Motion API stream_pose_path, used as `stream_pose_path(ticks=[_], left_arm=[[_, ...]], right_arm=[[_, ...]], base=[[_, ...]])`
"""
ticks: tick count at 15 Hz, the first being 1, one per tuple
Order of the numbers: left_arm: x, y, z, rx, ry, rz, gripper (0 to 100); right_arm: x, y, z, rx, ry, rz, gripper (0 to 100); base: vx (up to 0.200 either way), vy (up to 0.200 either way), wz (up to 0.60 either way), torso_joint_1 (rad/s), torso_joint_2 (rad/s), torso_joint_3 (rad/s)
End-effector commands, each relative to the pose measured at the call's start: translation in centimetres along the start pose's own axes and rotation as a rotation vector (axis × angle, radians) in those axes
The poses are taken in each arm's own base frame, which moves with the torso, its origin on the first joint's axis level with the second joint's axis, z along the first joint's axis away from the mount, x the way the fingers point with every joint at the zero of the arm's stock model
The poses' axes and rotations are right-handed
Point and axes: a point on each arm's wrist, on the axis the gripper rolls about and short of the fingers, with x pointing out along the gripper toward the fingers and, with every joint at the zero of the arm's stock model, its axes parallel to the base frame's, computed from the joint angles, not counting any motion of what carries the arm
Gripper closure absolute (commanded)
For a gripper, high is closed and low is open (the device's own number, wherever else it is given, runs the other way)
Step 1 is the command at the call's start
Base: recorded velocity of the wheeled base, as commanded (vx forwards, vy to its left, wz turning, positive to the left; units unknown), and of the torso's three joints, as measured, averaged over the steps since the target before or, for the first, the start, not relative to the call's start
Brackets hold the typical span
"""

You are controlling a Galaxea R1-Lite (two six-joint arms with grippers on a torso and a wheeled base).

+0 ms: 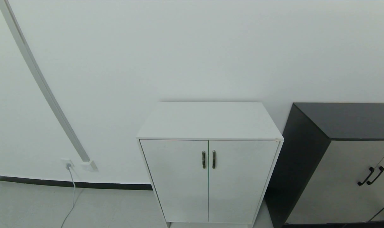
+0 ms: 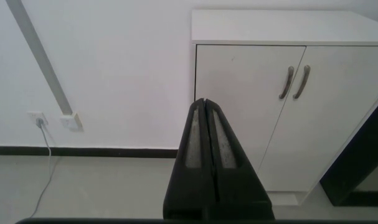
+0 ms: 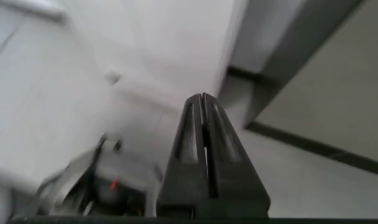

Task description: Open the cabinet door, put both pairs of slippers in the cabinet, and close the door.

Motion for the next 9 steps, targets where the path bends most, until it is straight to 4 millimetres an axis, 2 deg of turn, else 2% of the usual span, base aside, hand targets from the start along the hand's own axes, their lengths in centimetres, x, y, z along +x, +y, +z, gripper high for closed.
stream_pose_path(ticks=[1,6,9], left_arm=[[0.0,0.0,0.0,0.0,0.001,0.001,100],[0.0,0.0,0.0,0.0,0.001,0.001,100],[0.0,0.0,0.0,0.0,0.001,0.001,100]], right_arm=[[-2.0,-0.2,-1.3,-0.004,-0.075,0.06,100],[-2.5,0.0,-2.8,-0.027,-0.009,0.18,100],[-2.7,0.0,-3.2,-0.052,0.005,0.184,100]], base=[[0.0,0.0,0.0,0.0,0.0,0.0],[0.0,0.0,0.0,0.0,0.0,0.0],[0.0,0.0,0.0,0.0,0.0,0.0]])
